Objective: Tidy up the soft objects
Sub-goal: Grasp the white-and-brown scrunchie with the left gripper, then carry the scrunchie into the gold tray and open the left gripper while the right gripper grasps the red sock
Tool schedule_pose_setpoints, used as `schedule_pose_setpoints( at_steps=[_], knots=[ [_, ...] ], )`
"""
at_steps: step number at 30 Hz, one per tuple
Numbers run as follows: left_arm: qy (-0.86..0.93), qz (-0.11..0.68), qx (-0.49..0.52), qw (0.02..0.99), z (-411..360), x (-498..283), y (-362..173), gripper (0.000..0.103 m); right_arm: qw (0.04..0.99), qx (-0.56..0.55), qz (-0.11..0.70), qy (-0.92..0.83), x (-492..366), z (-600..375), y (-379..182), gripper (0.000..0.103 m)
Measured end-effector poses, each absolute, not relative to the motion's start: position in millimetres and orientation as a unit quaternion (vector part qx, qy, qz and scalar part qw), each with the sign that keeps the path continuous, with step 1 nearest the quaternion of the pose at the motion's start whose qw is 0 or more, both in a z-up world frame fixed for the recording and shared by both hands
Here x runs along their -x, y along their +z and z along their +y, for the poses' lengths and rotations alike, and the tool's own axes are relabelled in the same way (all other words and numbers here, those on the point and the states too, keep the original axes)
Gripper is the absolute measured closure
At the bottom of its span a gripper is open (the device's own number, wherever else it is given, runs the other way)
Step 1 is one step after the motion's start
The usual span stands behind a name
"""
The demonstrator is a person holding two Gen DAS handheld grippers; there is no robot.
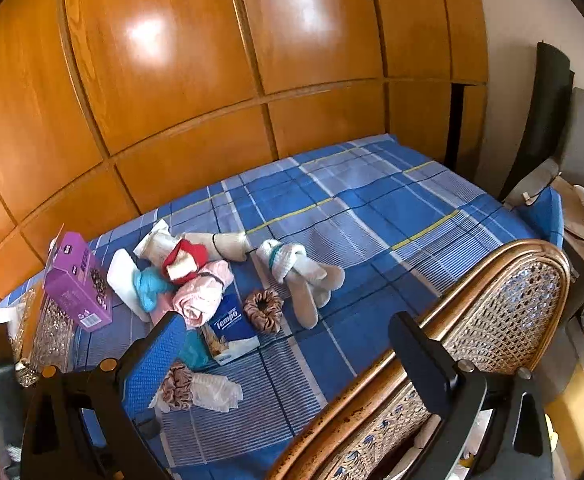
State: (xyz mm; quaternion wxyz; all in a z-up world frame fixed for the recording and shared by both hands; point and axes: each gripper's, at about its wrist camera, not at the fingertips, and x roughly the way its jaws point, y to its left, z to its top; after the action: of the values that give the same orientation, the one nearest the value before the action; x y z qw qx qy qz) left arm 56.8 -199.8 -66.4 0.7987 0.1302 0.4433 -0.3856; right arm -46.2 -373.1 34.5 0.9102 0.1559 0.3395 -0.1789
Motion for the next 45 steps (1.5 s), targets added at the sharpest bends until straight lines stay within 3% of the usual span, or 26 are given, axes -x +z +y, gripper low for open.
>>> schedule_pose_setpoints(
  at_steps=[3, 5, 6, 9, 13, 32, 33, 34, 37, 45],
  knots=[
    [-0.395, 0.450, -0.144, 0.788, -216, -66, -79, 0.013, 0.907, -0.157, 0.351, -0.170, 42, -373, 31, 0.000],
    [-0.407, 0.465, -0.143, 0.773, -226, -72, -89, 0.037, 0.907, -0.154, 0.355, -0.166, 38, -372, 29, 0.000],
    [-0.406, 0.473, -0.142, 0.769, -228, -73, -93, 0.061, 0.907, -0.151, 0.357, -0.164, 36, -372, 28, 0.001],
    [-0.418, 0.475, -0.108, 0.767, -217, -70, -94, 0.066, 0.907, -0.151, 0.362, -0.154, 28, -373, 28, 0.014],
    [-0.405, 0.470, -0.096, 0.778, -190, -58, -93, 0.067, 0.898, -0.173, 0.382, -0.137, 3, -378, 23, 0.036],
    [-0.355, 0.451, -0.054, 0.817, -121, -44, -72, 0.067, 0.864, -0.143, 0.480, -0.057, -146, -342, -25, 0.039],
    [-0.354, 0.448, -0.051, 0.819, -120, -45, -67, 0.067, 0.860, -0.142, 0.487, -0.049, -149, -340, -31, 0.050],
    [-0.352, 0.445, -0.047, 0.822, -117, -46, -61, 0.067, 0.860, -0.139, 0.490, -0.046, -149, -339, -37, 0.071],
    [-0.353, 0.432, -0.029, 0.829, -110, -53, -41, 0.067, 0.864, -0.128, 0.484, -0.049, -145, -338, -47, 0.076],
    [-0.357, 0.393, -0.005, 0.847, -120, -100, 18, 0.067, 0.869, -0.109, 0.481, -0.033, -141, -329, -49, 0.076]
  ],
)
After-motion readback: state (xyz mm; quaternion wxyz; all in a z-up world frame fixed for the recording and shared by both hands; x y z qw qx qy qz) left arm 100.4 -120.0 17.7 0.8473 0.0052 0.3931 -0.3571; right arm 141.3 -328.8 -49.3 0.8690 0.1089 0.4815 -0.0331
